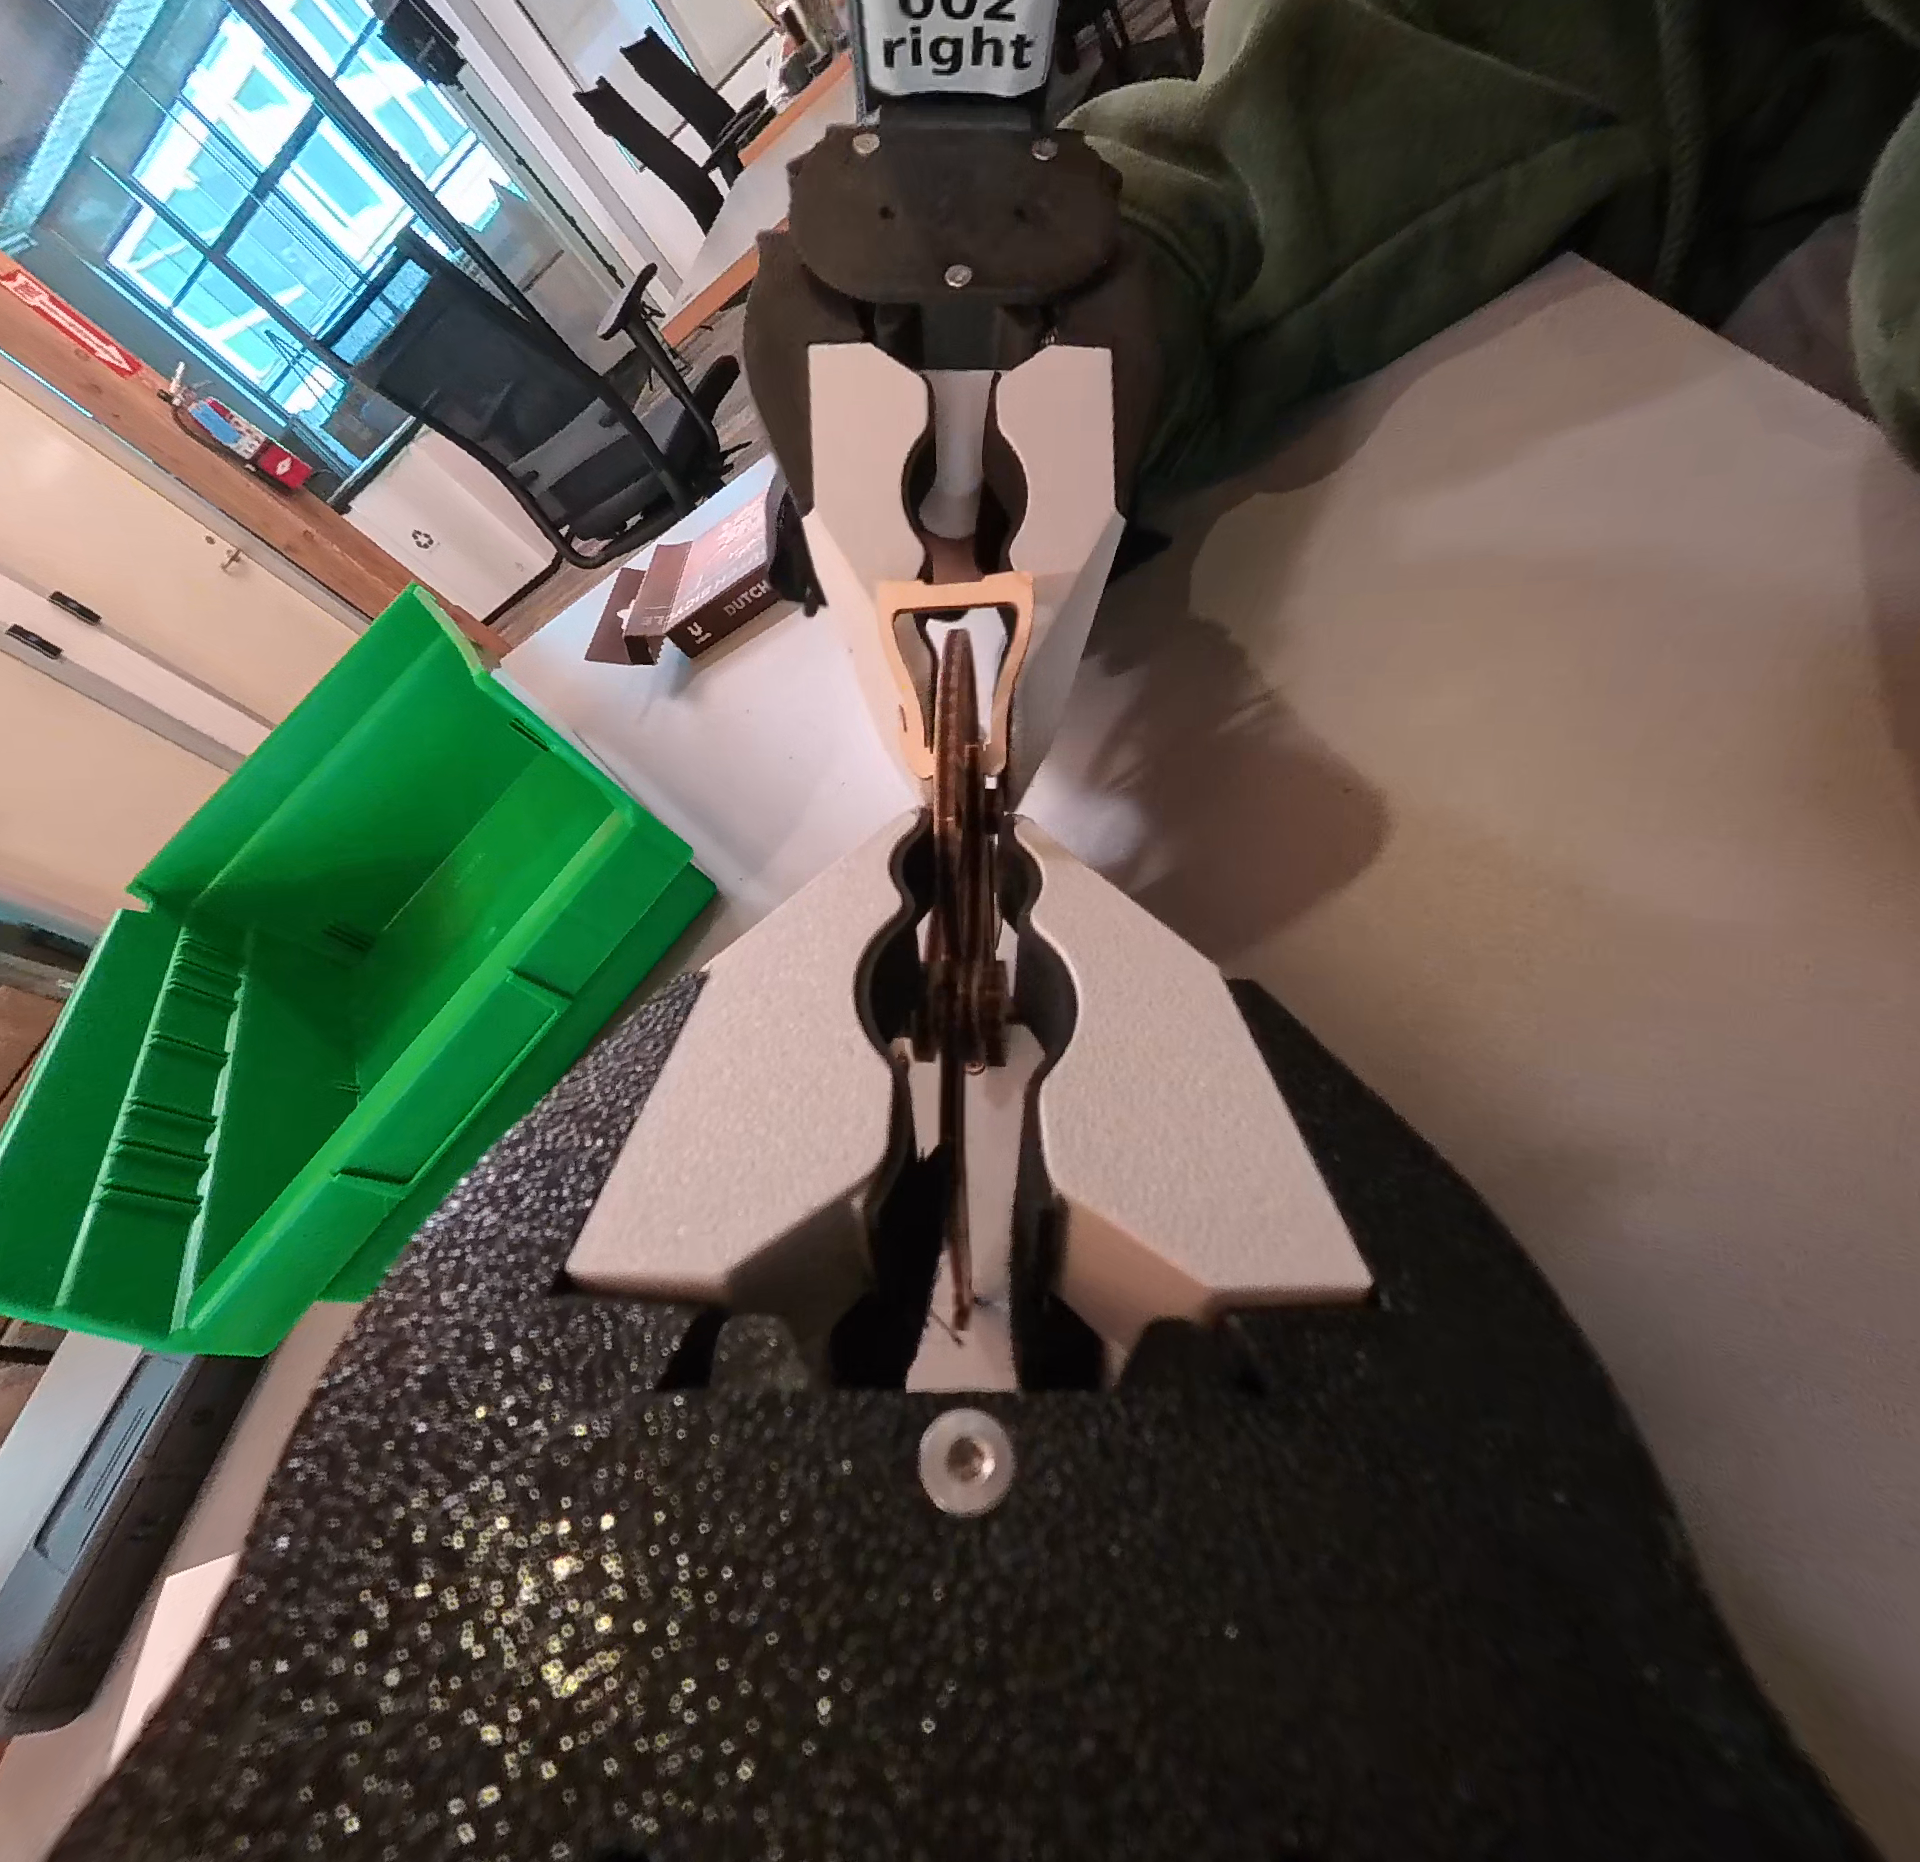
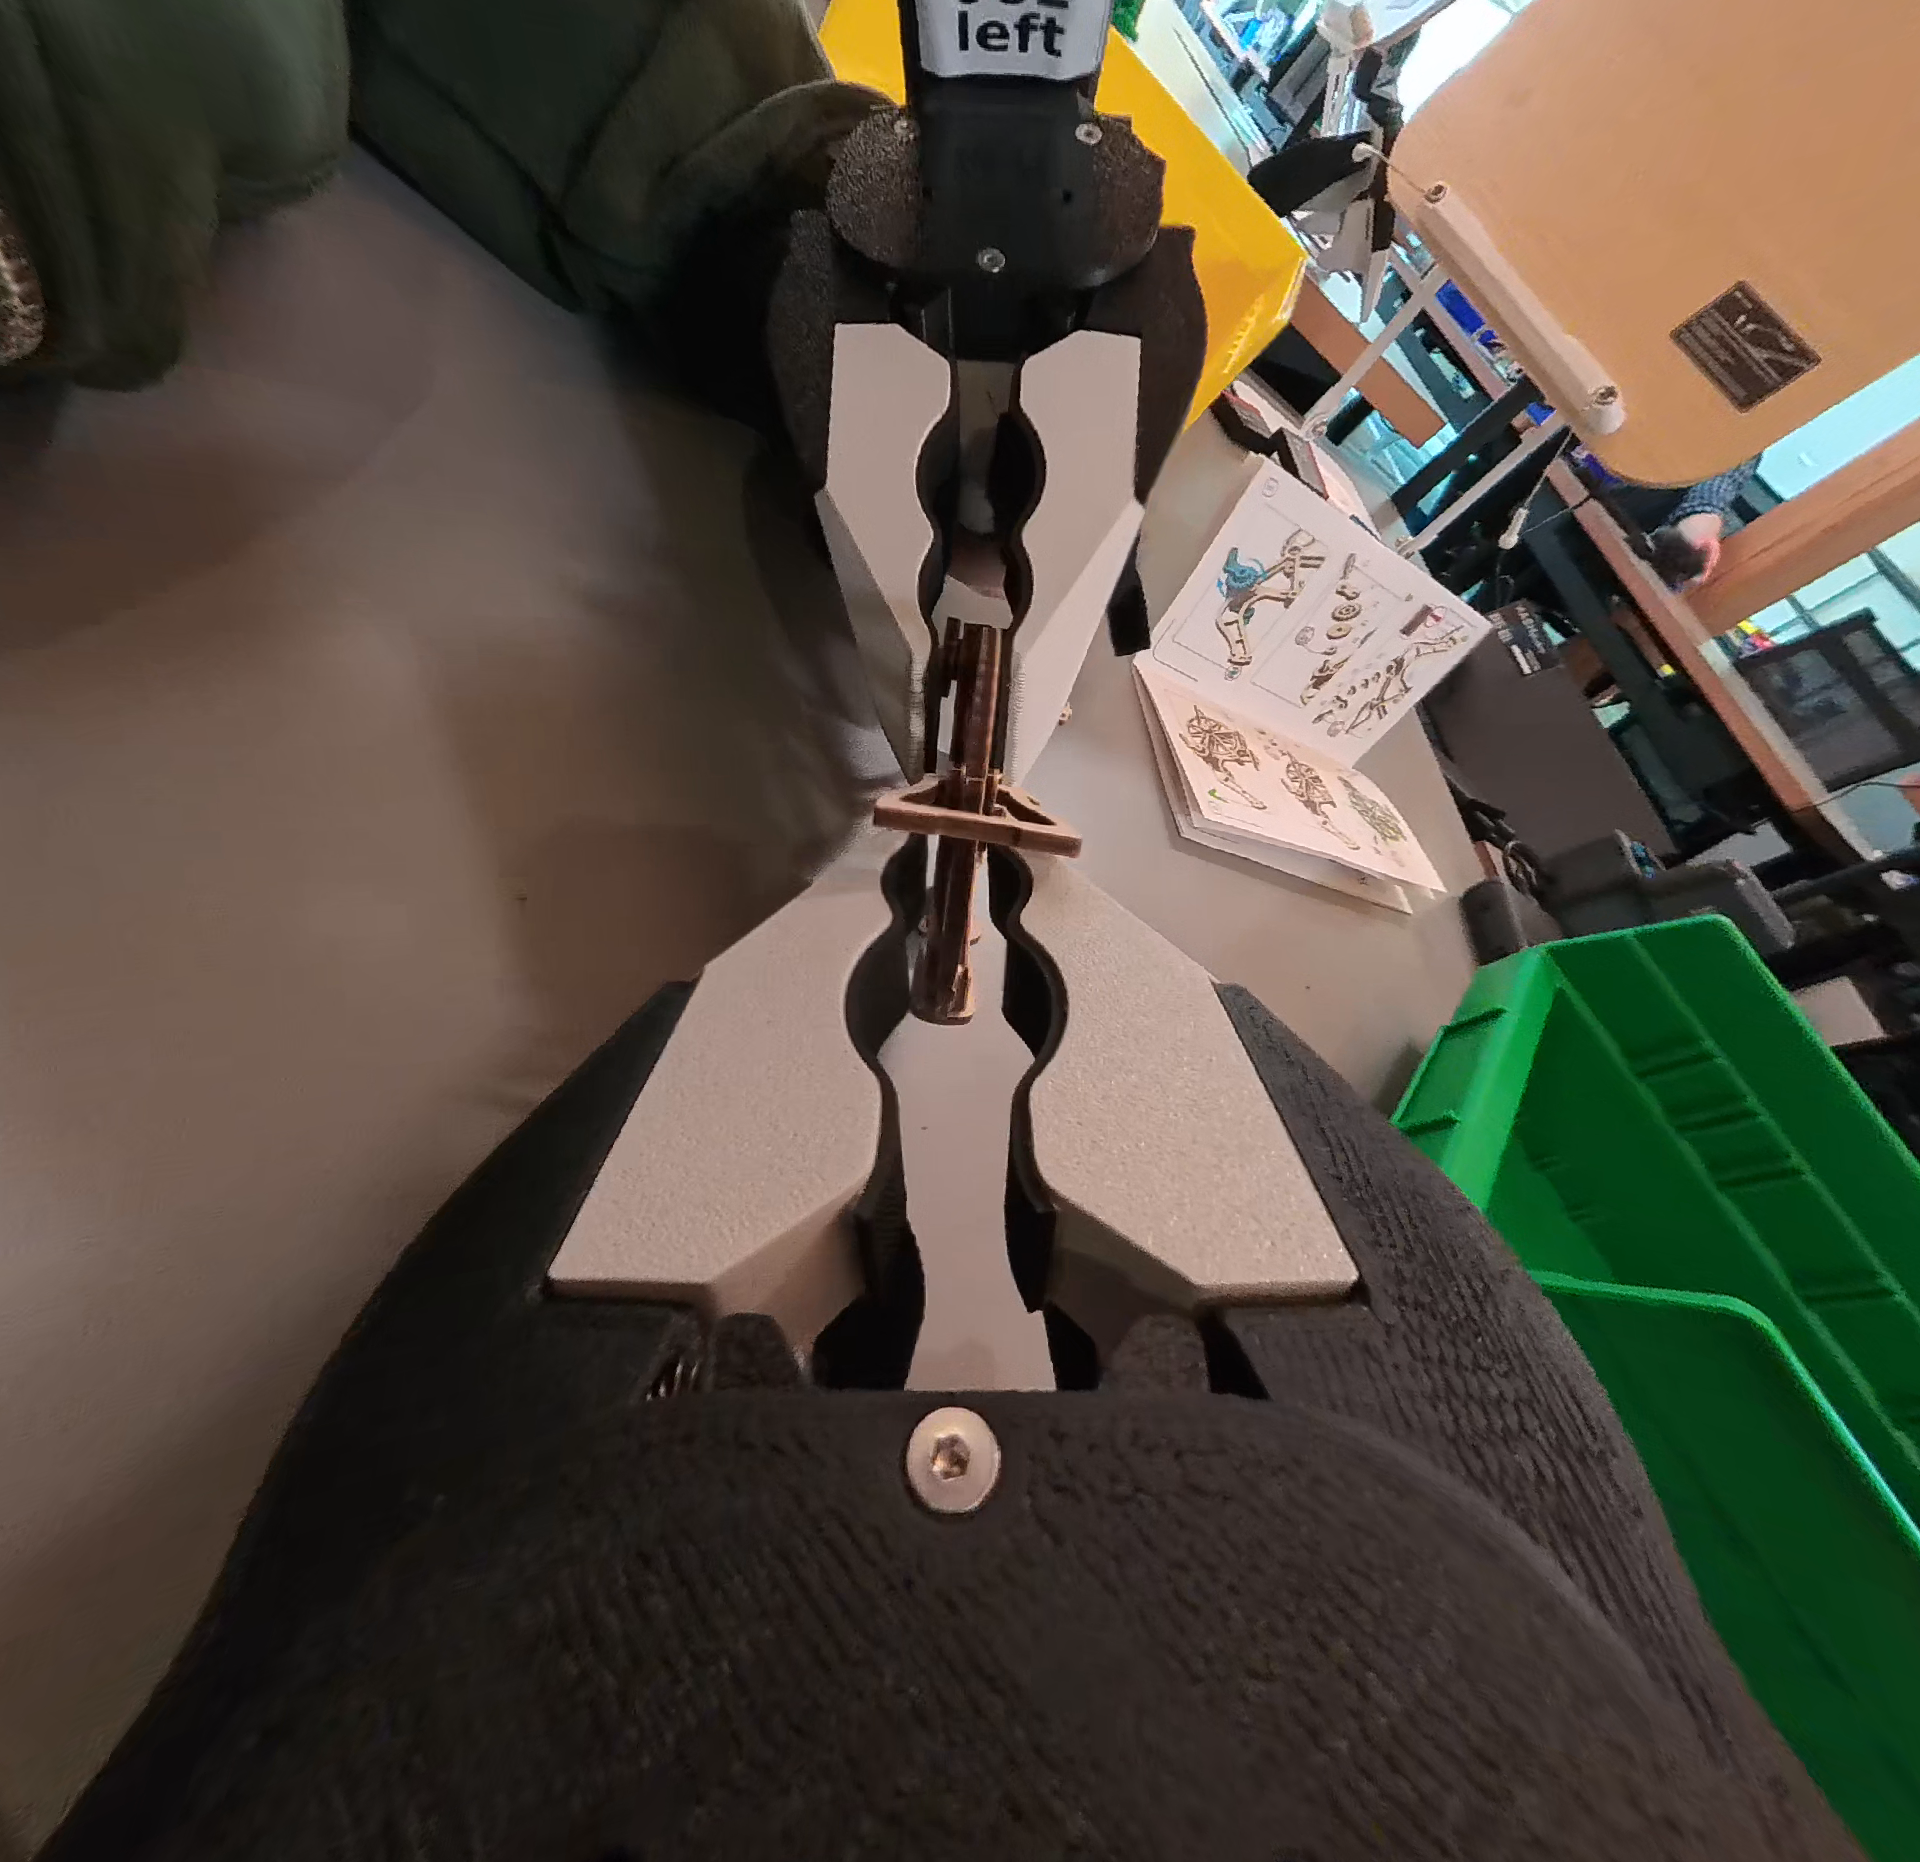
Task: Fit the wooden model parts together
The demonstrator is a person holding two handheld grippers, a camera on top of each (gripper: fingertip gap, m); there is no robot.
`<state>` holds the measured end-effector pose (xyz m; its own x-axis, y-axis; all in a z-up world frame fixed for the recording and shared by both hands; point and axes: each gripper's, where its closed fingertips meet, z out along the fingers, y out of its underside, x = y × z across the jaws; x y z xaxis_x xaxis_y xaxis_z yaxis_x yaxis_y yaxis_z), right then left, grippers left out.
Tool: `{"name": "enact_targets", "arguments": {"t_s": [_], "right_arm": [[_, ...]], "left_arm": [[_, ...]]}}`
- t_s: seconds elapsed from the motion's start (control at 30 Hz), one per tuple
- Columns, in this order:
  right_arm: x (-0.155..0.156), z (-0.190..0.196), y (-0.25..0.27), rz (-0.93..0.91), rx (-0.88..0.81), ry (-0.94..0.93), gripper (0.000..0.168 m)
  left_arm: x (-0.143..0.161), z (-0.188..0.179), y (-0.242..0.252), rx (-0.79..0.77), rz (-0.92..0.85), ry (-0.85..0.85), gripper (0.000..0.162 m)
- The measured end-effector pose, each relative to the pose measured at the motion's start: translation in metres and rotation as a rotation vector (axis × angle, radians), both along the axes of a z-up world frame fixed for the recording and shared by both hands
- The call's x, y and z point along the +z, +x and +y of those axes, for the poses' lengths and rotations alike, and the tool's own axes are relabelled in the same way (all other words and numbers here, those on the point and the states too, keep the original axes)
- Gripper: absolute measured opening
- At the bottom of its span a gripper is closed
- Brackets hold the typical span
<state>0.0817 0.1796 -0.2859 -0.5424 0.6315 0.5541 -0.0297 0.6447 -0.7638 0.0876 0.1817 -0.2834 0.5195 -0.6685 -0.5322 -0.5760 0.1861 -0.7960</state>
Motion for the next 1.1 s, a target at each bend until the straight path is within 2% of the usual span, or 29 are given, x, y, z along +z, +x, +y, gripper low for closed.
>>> {"name": "enact_targets", "arguments": {"t_s": [0.2,0.37,0.6,1.1], "right_arm": [[-0.0016,0.0000,-0.0014,-0.011,-0.002,-0.013,0.006],[-0.0020,-0.0014,-0.0009,-0.013,0.006,-0.017,0.006],[-0.0023,-0.0042,-0.0005,-0.018,0.018,-0.027,0.006],[-0.0046,-0.0036,-0.0010,-0.004,0.001,0.054,0.006]], "left_arm": [[-0.0014,-0.0008,-0.0011,0.000,0.041,0.039,0.010],[-0.0031,0.0004,-0.0031,0.001,0.036,0.023,0.022],[-0.0073,0.0007,-0.0010,0.000,0.088,0.046,0.013],[-0.0093,0.0007,-0.0006,0.011,0.139,0.065,0.012]]}}
